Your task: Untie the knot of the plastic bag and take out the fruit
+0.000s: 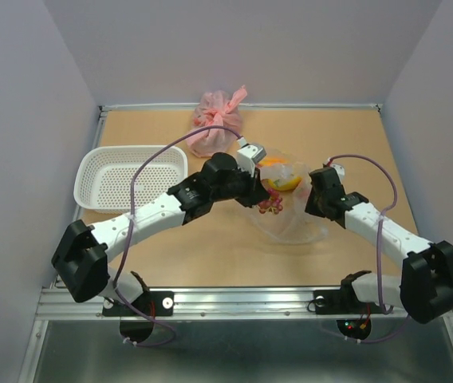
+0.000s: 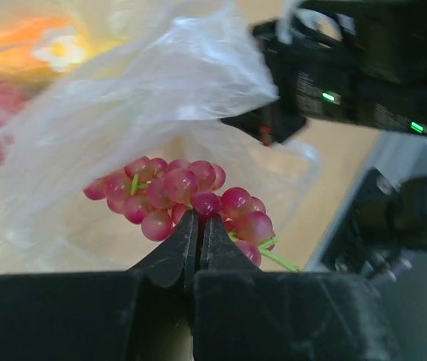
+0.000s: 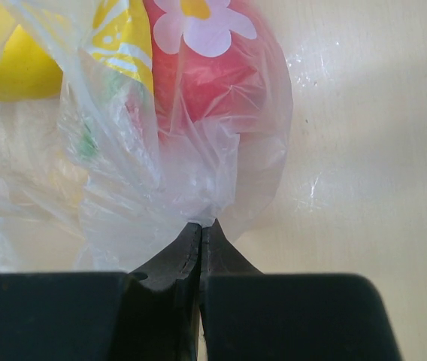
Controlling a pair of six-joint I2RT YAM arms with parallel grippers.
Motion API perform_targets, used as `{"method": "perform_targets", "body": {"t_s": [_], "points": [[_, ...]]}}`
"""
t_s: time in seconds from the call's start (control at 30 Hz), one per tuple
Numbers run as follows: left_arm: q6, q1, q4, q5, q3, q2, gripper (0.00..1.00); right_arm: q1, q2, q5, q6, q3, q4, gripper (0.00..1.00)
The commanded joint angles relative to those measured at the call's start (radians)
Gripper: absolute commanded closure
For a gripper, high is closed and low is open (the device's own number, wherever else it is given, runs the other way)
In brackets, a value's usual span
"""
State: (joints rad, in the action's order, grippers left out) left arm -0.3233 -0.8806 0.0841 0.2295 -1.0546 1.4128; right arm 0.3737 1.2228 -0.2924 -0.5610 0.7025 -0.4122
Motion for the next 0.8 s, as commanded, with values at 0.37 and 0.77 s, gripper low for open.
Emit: {"method": "perform_targets", "body": {"t_s": [0.37,0.77], "points": [[-0.020,0.461,-0.070,0.606,-0.101,-0.241,1.00,-0.004,-0.060,-0.036,0.036,0.041,0.012,1.00],[-0.106,0.957,-0.220,0.060,-0.127,-0.292,1.00,-0.004,-0.069,0.001,0.038,0.064,-0.002,1.00]]}}
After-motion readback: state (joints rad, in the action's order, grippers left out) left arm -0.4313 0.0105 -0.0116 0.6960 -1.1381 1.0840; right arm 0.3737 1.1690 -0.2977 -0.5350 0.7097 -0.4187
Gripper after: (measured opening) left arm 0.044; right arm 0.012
